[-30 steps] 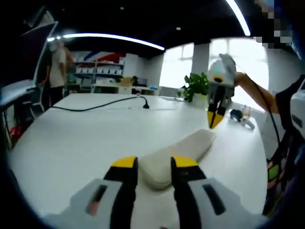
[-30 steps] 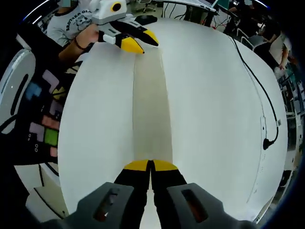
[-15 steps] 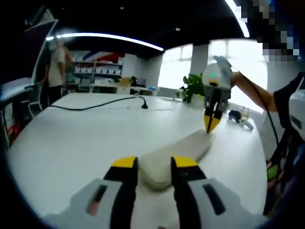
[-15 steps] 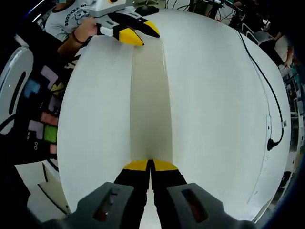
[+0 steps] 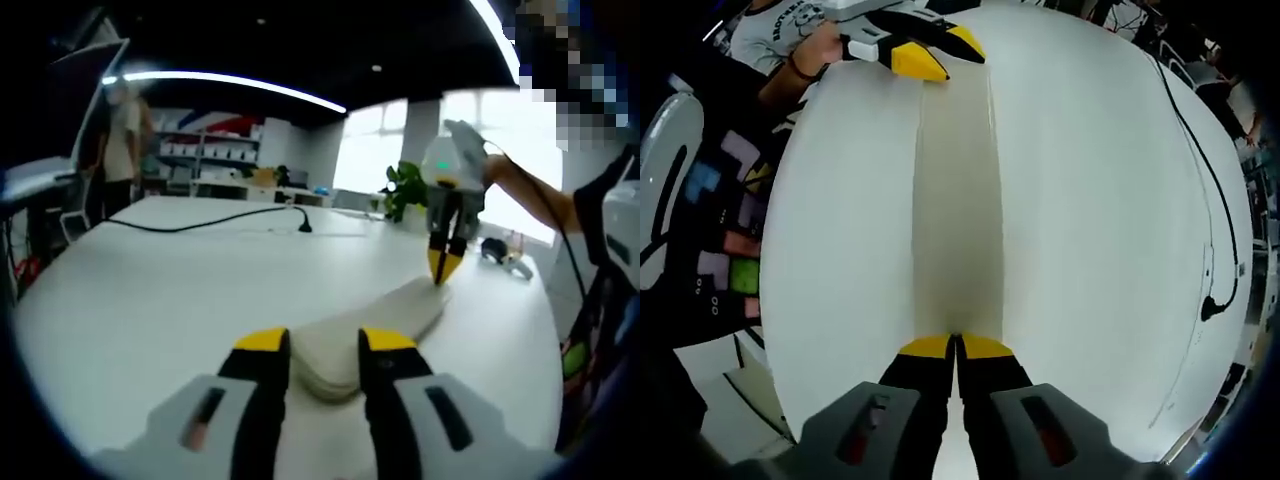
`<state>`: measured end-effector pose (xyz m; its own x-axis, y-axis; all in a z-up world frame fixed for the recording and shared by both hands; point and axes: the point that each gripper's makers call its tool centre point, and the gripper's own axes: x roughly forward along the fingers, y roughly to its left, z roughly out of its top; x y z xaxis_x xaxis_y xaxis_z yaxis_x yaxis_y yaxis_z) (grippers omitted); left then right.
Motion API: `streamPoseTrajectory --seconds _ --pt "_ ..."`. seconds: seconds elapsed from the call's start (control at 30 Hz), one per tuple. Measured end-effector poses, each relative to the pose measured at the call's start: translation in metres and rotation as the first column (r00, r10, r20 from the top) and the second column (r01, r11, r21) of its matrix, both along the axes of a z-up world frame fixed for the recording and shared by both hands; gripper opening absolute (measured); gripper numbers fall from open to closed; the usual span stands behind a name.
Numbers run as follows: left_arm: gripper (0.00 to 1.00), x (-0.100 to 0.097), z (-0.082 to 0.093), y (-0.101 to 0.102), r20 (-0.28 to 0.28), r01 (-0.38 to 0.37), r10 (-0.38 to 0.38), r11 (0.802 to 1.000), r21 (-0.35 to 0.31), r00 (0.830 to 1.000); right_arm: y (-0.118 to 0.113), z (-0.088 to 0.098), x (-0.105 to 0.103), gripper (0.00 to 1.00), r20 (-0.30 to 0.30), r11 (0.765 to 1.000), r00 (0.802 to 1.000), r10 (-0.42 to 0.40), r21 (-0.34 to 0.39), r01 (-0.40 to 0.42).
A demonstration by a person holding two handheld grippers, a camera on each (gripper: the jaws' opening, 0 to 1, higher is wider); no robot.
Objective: Arrange the utensils inside the cutlery case until each visible utensil rests in its matching compartment.
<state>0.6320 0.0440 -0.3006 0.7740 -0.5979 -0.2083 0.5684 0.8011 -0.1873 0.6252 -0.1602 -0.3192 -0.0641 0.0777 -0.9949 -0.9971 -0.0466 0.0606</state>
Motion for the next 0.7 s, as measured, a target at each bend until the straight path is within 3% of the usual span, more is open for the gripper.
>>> streamPoseTrajectory --seconds 0.03,0.07,0.1,0.13,0.27,0.37,0.47,0.53,0.63,0.7 --pt "0.29 0.0 0.0 0.0 0.0 0.0 0.0 1.0 0.001 1.0 0.0 0.0 -0.001 0.0 0.007 1.0 1.0 0.001 -0.006 -0.001" --pt "0.29 0.0 0.0 0.0 -0.001 0.001 -0.001 1.0 0.002 1.0 0.0 0.001 0.001 0.0 0.03 0.995 0.995 0.099 -0.015 -0.098" --pt "0.3 -0.001 0.0 -0.001 -0.003 0.005 -0.005 1.0 0.003 1.0 0.0 0.001 -0.001 0.0 0.035 0.99 0.989 0.14 -0.024 -0.14" --pt "0.31 -0.002 0.0 -0.002 -0.002 0.012 -0.012 1.0 0.011 1.0 -0.002 0.001 -0.002 0.0 0.031 0.997 0.998 0.063 -0.048 -0.061" --pt "0.31 -0.002 0.0 -0.002 -0.005 0.006 -0.006 1.0 0.01 1.0 -0.001 0.001 0.0 0.0 0.046 0.998 0.999 0.026 -0.06 -0.024" --pt "0.31 -0.003 0.001 -0.002 -0.016 0.006 -0.006 1.0 0.006 1.0 -0.003 0.003 0.0 0.0 0.056 1.0 0.998 0.01 -0.025 -0.009" --pt "0.3 -0.006 0.006 0.0 0.008 0.002 -0.003 1.0 0.02 1.0 -0.003 0.004 0.0 0.0 0.065 0.998 0.996 -0.062 0.034 0.06" --pt "0.31 -0.008 0.014 0.001 0.043 -0.007 0.007 1.0 0.018 0.999 0.002 0.007 0.001 0.0 0.112 0.991 0.99 -0.085 0.117 0.072" --pt "0.31 -0.015 0.021 0.0 0.059 0.004 -0.005 1.0 0.009 0.998 0.013 0.025 -0.013 0.0 0.048 0.926 0.974 -0.222 0.323 0.195" --pt "0.31 -0.017 0.024 0.0 0.063 0.009 -0.009 1.0 0.011 0.998 0.012 0.038 -0.013 0.0 0.084 0.89 0.967 -0.241 0.418 0.185"
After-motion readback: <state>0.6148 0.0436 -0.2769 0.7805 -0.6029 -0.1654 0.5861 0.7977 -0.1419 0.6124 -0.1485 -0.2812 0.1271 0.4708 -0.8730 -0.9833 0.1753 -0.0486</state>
